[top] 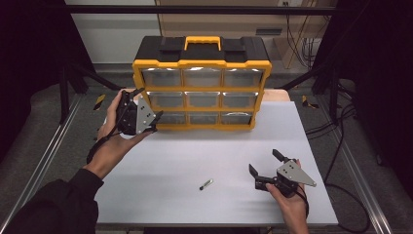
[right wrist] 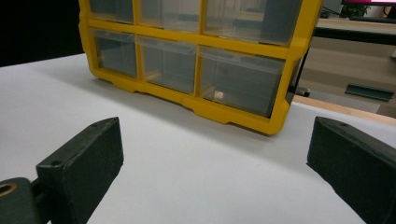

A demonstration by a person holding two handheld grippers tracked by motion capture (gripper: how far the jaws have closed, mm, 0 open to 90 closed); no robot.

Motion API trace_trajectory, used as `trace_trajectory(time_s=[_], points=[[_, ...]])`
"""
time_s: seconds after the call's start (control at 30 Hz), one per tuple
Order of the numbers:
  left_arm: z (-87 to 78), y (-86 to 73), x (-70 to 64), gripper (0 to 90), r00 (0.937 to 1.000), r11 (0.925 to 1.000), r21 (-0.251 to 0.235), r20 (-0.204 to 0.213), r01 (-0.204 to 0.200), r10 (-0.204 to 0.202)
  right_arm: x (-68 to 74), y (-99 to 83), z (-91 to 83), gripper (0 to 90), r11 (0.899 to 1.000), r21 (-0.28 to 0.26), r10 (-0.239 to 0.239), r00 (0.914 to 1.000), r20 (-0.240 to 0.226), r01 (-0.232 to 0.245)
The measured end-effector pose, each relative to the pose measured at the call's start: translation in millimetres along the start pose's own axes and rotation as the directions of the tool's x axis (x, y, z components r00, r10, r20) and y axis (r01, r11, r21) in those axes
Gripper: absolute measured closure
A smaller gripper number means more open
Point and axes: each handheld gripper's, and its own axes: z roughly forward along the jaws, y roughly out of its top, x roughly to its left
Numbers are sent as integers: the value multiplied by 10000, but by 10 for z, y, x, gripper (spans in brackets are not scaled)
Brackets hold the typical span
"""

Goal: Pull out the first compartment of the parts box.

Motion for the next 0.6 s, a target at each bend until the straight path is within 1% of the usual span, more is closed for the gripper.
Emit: trace_trajectory(time_s=[0.07,0.13,0.27,0.3,0.37,0.4,0.5,0.53,0.57,0.6], points=[[17,-3,7,159,9999,9999,-71,-56,-97,97,21,1,2,36,9999,40,-117,9999,-14,117],[41,14,18,162,9998,9999,-32,-111,-149,149,29,3,3,37,9999,58,-154,9999,45,154],[79,90,44,171,9982,9987,-87,-340,-498,495,27,8,3,37,9999,65,-83,9999,84,82],[89,111,54,172,9969,9981,-87,-492,-614,609,26,7,2,37,9999,79,-79,9999,93,78],[97,138,75,177,9958,9980,-122,-686,-622,612,24,8,-3,37,9999,48,-105,9999,88,105],[100,142,76,178,9957,9981,-153,-719,-589,576,24,8,-4,37,9999,55,-96,9999,72,95],[130,151,73,180,9927,9974,-151,-991,-707,689,12,6,-1,38,10000,65,-30,9999,120,29],[143,148,70,180,9924,9973,-139,-1013,-721,703,12,6,-1,38,10000,65,-30,9999,120,29],[165,139,65,181,9908,9961,-50,-1037,-879,869,6,8,-15,42,10000,45,-18,9999,160,18],[165,139,65,181,9908,9961,-50,-1037,-879,869,6,8,-15,42,10000,45,-18,9999,160,18]])
